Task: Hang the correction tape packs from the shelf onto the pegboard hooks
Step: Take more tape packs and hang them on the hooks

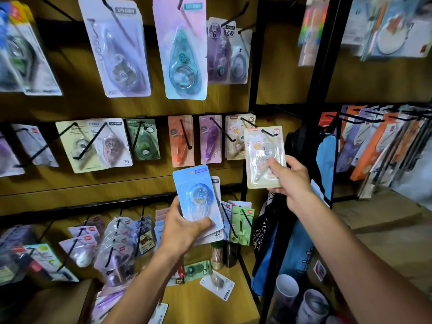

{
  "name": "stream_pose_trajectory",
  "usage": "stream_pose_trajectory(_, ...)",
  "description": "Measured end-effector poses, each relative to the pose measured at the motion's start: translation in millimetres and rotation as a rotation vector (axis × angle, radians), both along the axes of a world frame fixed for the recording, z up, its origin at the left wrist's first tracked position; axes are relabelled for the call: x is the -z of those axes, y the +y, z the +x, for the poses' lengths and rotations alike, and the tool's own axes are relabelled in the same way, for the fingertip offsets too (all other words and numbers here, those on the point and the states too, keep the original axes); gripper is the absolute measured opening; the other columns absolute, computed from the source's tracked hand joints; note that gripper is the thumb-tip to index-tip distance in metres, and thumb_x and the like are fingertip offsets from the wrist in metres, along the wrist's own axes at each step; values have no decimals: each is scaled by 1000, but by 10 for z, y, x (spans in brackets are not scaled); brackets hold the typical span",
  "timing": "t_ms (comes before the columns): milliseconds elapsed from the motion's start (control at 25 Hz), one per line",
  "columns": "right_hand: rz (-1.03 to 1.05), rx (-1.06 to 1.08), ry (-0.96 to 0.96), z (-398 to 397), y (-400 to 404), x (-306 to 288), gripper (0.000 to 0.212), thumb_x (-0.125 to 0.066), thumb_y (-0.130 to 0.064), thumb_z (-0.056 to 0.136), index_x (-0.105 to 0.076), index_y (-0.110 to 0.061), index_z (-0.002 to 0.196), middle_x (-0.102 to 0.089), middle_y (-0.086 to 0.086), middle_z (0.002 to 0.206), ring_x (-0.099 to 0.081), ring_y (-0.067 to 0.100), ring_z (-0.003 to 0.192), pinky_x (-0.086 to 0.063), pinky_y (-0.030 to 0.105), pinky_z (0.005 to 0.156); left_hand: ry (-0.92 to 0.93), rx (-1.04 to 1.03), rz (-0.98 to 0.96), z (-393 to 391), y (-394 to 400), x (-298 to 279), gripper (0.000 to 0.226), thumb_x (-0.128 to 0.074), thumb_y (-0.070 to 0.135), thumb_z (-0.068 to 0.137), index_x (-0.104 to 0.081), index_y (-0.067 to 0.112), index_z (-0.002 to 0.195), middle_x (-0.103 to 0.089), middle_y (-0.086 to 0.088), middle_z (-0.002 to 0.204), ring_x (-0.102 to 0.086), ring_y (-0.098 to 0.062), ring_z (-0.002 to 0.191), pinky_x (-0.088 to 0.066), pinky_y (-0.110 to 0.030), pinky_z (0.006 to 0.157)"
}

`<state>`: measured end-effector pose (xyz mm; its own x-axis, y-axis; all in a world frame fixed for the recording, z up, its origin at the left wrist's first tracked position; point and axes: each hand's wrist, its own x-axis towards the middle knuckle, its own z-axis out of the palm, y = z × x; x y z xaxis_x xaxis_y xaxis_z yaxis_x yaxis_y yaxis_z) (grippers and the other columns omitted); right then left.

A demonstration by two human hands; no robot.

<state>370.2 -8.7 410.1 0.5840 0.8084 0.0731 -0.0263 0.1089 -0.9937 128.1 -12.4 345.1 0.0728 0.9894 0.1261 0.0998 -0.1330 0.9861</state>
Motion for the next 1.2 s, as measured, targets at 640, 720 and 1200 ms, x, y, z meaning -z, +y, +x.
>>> stream_pose_trajectory(640,-197,31,226,-106,1591,24,56,-72,-36,85,-51,-16,132,-57,7,134,-54,27,118,-42,38,83,-70,35,-63,-244,514,189,64,-90,10,53,-58,19,107,-75,2,95,-73,-11,81,-58,-24,64)
stream_pose_trajectory(720,-196,53,175,-178,1455,113,59,-73,-38,83,-49,-12,130,-57,8,130,-53,24,110,-40,36,84,-83,16,-82,-262,471,197,69,-88,25,41,-60,23,104,-75,2,97,-73,-16,85,-60,-34,72)
stream_pose_trajectory(1200,-132,-436,70,-1112,-387,743,14,-62,-14,94,-65,-3,102,-74,15,97,-68,26,83,-50,36,72,-421,126,-216,-367,-129,76,54,-74,-4,62,-60,7,113,-75,-12,104,-71,-28,89,-58,-41,79)
